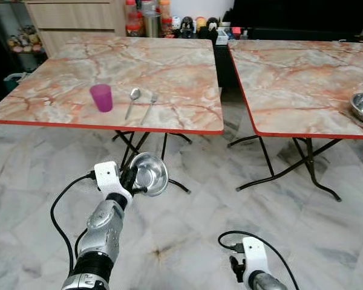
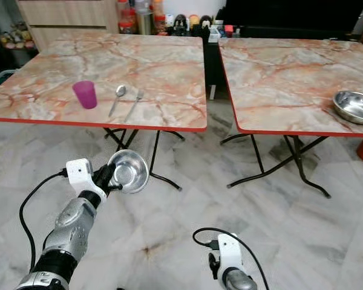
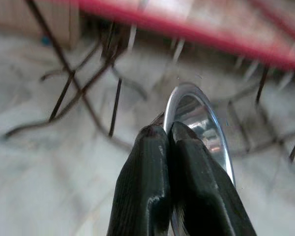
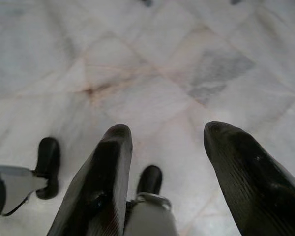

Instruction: Setting the table

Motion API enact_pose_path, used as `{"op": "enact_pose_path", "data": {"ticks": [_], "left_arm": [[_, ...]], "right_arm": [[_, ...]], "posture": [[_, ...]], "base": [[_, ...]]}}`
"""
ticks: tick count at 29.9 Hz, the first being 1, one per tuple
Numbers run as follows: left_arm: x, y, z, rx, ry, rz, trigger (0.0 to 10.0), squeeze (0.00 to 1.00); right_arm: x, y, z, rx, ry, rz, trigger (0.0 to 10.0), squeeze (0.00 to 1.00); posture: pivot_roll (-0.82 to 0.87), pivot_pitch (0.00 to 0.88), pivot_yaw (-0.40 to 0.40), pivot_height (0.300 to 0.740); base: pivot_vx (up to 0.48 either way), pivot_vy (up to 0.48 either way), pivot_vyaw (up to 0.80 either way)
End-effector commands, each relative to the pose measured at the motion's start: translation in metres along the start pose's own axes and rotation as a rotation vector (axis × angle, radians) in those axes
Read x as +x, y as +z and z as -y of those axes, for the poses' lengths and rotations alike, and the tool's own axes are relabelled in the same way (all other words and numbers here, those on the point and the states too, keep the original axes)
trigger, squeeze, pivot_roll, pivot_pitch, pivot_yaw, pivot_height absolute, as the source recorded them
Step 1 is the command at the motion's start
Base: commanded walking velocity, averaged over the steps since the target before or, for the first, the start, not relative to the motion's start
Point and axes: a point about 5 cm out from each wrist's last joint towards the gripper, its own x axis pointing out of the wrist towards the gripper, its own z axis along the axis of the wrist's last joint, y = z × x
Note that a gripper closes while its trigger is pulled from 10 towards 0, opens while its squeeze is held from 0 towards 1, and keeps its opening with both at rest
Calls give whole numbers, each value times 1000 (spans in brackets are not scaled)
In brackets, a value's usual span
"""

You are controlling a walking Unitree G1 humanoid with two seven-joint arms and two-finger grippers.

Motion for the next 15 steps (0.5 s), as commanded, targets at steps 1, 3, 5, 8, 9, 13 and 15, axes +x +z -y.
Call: {"op": "enact_pose_path", "data": {"ticks": [1,3,5,8,9,13,15], "left_arm": [[-4,-12,0,29,-12,-47,10000,0],[-8,-23,-1,46,-14,-91,10000,0],[-12,-35,-5,52,6,-143,10000,0],[-18,-50,-11,26,51,-207,10000,0],[-21,-56,-12,16,58,-230,10000,0],[-35,-79,-17,24,103,-345,10000,0],[-41,-88,-19,22,127,-389,10000,0]], "right_arm": [[0,1,2,-2,-6,-1,10000,0],[0,1,3,0,-7,-1,10000,0],[0,1,3,2,-8,-2,10000,0],[0,0,3,5,-10,-4,10000,0],[0,-1,4,4,-11,-5,10000,0],[0,0,4,-12,-12,-4,10000,0],[0,0,4,-23,-8,-2,10000,0]], "posture": [[125,79,-27,740],[126,81,-27,740],[127,81,-27,740],[122,81,-27,740],[120,82,-26,740],[120,82,-29,740],[120,81,-33,740]], "base": [[255,0,0],[251,0,0],[244,0,0],[255,0,0],[285,0,0],[321,0,0],[330,0,213]]}}
